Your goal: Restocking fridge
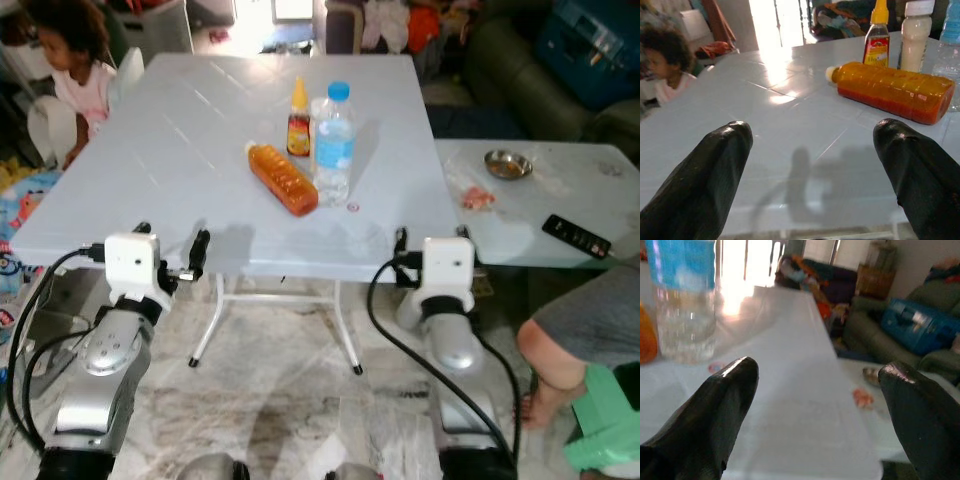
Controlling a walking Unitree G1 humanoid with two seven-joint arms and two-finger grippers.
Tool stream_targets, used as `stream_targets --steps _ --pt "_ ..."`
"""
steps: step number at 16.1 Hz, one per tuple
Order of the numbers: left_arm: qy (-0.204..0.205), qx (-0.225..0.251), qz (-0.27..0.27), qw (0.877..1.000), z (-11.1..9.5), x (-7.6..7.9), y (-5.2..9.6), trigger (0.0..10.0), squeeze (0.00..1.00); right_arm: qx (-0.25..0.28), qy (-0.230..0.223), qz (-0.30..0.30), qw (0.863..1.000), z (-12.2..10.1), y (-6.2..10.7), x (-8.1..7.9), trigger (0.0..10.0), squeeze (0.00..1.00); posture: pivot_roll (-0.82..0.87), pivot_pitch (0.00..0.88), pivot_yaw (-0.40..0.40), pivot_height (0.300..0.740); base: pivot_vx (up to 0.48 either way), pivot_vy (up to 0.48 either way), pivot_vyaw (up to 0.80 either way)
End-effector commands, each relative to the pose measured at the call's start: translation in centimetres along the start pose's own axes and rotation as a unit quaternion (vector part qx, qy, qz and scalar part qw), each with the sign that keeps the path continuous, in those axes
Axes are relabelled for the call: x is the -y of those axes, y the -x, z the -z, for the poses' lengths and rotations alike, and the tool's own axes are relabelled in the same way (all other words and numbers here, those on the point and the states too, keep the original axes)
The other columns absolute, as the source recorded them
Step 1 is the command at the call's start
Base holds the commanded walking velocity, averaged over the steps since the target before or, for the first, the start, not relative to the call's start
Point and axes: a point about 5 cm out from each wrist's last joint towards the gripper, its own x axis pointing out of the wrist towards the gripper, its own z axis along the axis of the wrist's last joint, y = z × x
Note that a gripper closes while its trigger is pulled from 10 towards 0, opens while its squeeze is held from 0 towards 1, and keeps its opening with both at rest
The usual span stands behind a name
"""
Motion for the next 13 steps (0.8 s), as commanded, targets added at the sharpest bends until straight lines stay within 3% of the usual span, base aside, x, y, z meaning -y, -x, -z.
stream_targets --steps 1,5,8,13 --pt "-0.014 0.007 -0.019 1.000 -0.4 -0.8 0.5 10.0 0.00 0.009 0.008 0.010 1.000 -0.6 0.3 0.5 10.0 0.00 0.02 0.000 -0.006 0.740 0.000 0.000 0.00" --pt "0.015 0.017 -0.002 1.000 -0.7 -0.2 0.6 10.0 0.00 0.016 0.012 -0.004 1.000 -1.2 -0.3 0.0 10.0 0.00 0.00 0.000 -0.010 0.740 0.000 0.000 -0.11" --pt "0.035 0.010 -0.008 0.999 -0.7 -0.2 1.0 10.0 0.00 0.026 0.029 -0.015 0.999 -1.9 -0.7 -0.2 10.0 0.00 0.00 0.000 -0.015 0.740 0.290 0.000 0.19" --pt "0.045 0.004 0.007 0.999 -0.5 0.1 1.2 10.0 0.00 0.019 0.020 -0.024 0.999 -1.7 -0.7 -0.5 10.0 0.00 0.00 0.000 -0.014 0.740 0.326 0.000 0.14"
